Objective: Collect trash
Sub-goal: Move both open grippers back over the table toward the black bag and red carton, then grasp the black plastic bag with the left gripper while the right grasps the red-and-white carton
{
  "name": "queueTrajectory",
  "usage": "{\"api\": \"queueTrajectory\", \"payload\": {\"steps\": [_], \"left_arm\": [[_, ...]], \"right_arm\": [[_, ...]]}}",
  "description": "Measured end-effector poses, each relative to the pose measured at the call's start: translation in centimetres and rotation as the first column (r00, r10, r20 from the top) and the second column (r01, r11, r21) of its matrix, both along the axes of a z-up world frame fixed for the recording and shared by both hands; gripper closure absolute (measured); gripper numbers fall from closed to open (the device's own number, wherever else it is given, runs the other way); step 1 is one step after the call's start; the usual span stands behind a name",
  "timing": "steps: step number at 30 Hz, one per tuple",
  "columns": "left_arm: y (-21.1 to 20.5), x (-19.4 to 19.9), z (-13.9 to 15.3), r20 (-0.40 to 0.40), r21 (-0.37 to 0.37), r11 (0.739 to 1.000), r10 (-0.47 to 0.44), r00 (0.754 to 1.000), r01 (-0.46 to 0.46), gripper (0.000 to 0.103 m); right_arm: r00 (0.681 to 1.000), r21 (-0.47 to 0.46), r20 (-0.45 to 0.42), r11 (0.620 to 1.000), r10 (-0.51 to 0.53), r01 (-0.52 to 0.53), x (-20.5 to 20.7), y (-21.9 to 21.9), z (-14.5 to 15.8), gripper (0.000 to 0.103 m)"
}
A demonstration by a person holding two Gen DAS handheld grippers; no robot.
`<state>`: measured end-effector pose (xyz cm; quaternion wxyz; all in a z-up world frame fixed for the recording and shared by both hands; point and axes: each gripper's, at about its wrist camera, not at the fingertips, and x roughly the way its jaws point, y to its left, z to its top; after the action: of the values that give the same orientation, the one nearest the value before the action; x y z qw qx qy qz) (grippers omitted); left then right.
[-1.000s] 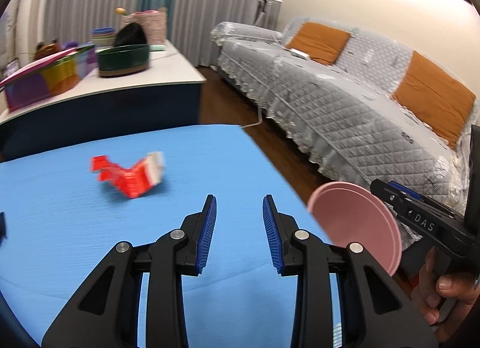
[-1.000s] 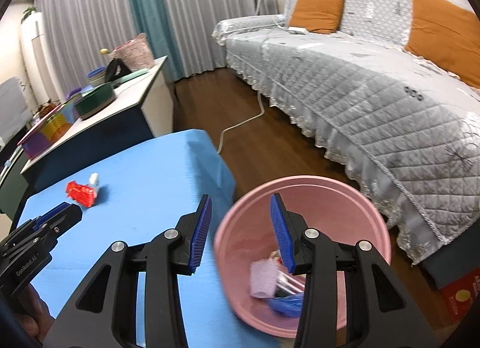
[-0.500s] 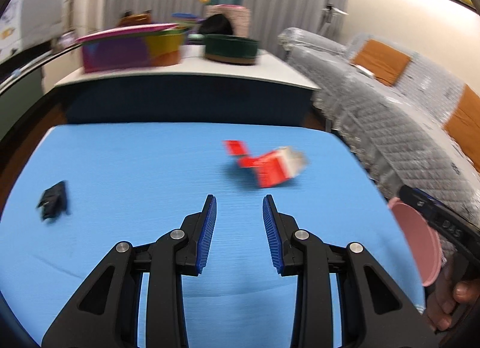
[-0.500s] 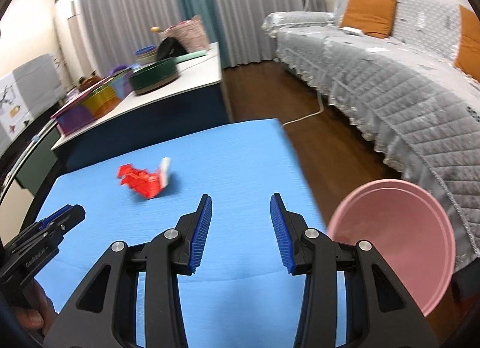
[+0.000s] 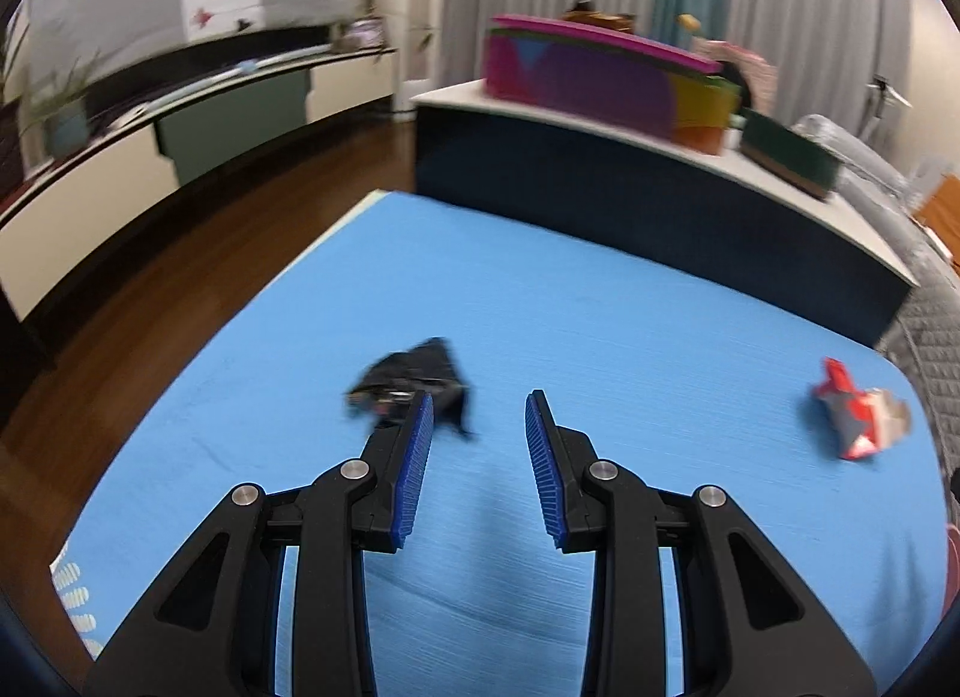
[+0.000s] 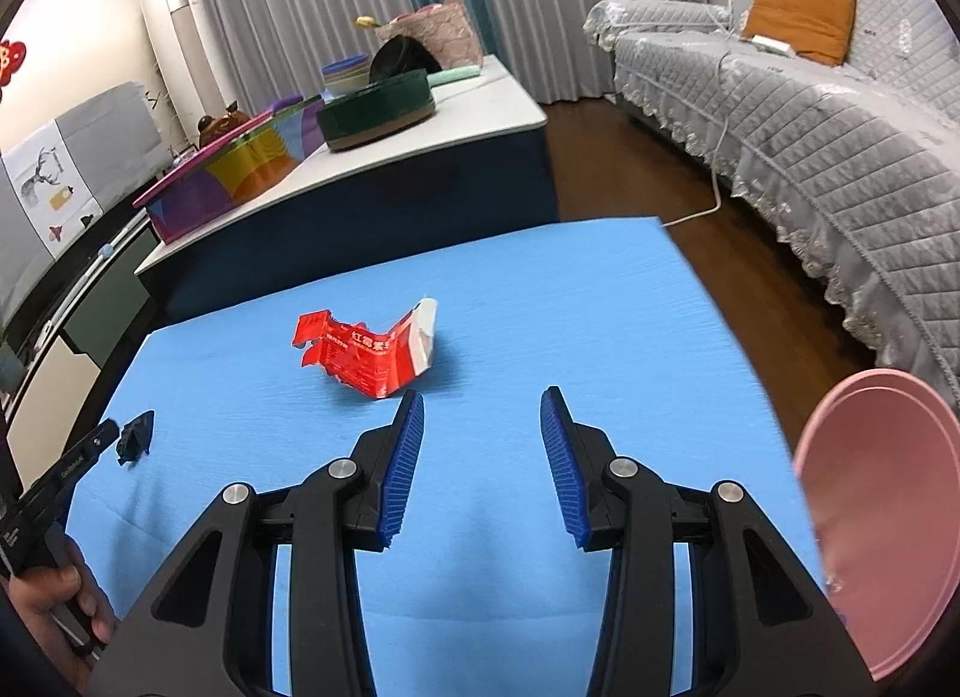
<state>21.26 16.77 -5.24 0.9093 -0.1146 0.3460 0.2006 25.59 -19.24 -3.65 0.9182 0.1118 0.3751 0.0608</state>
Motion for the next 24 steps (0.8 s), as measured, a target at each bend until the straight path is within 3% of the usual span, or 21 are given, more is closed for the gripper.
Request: {"api": "queueTrajectory", "payload": {"steps": [4, 8, 24], "left_arm": [[1.7, 0.5, -1.0, -0.039, 0.004, 0.999, 0.038, 0.999, -0.038, 0.069], [2.8, 1.2, -2.1, -0.085, -0.007, 0.999, 0.05, 0.995, -0.051, 0.058], [3.7, 3.4, -2.9, -0.13, -0.028, 0.998, 0.058, 0.99, -0.062, 0.06]], "right_arm": [[1.0, 0.025, -0.02, 0.999, 0.02, -0.02, 1.4, 0.9, -0.8, 0.061], [0.997, 0.051, -0.048, 0.997, 0.06, -0.058, 3.0, 2.0, -1.5, 0.061], [0.988, 0.077, -0.127, 0.994, 0.092, -0.083, 8.0, 3.8, -4.6, 0.061]]}}
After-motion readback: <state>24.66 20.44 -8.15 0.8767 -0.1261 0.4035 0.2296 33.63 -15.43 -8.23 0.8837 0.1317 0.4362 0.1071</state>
